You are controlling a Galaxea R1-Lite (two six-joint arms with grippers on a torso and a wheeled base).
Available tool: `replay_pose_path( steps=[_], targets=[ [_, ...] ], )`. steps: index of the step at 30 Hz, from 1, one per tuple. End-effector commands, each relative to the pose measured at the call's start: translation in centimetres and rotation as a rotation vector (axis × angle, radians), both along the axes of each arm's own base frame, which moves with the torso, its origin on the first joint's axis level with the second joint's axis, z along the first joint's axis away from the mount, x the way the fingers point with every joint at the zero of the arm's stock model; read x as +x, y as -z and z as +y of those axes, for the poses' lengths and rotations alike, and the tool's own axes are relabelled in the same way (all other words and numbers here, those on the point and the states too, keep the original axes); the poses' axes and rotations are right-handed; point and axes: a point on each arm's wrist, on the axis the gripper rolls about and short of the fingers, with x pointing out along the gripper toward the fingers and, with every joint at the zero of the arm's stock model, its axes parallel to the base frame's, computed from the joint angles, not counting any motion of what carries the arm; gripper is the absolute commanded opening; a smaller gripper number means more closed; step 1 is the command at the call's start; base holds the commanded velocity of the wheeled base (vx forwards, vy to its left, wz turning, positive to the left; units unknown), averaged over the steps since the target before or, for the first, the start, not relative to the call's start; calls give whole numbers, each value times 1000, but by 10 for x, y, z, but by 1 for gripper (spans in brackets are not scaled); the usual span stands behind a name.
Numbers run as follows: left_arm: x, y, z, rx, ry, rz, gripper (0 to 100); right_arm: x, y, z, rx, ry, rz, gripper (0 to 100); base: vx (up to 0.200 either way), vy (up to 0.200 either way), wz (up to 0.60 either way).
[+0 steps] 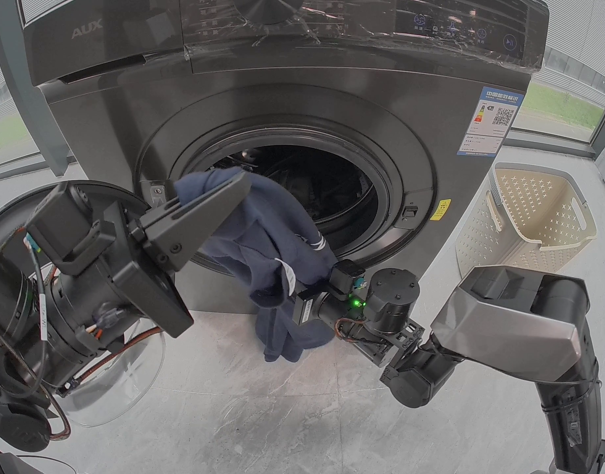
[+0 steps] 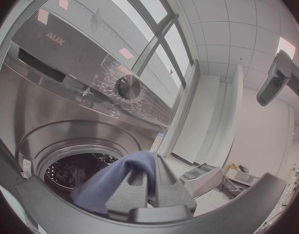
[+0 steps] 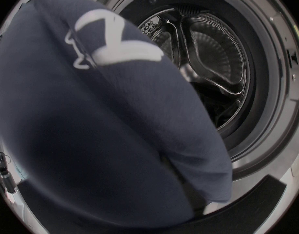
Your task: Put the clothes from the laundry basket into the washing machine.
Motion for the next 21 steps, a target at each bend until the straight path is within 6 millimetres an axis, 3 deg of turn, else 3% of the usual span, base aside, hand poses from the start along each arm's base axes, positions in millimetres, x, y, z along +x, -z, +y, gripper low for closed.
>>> replay_pose_path(
  steps=[1, 3, 5, 11, 14, 21],
  targets=[
    [18, 15, 7, 46, -85, 54, 0, -24, -40, -26, 24, 11, -18, 0, 0, 0, 0],
    [21, 17, 8, 51, -96, 60, 0, -30, -45, -32, 24, 18, -14, 0, 0, 0, 0],
    [25, 22, 12, 65, -121, 77, 0, -51, -60, -51, 43, 43, 9, 0, 0, 0, 0],
    [33, 46, 22, 142, -181, 143, 0, -67, -73, -78, 48, 71, 26, 0, 0, 0, 0],
    [37, 56, 25, 178, -207, 165, 0, -70, -77, -83, 63, 73, 25, 0, 0, 0, 0],
    [36, 101, 28, 348, -224, 266, 0, -76, -88, -82, 86, 60, 2, 0, 0, 0, 0]
  ],
)
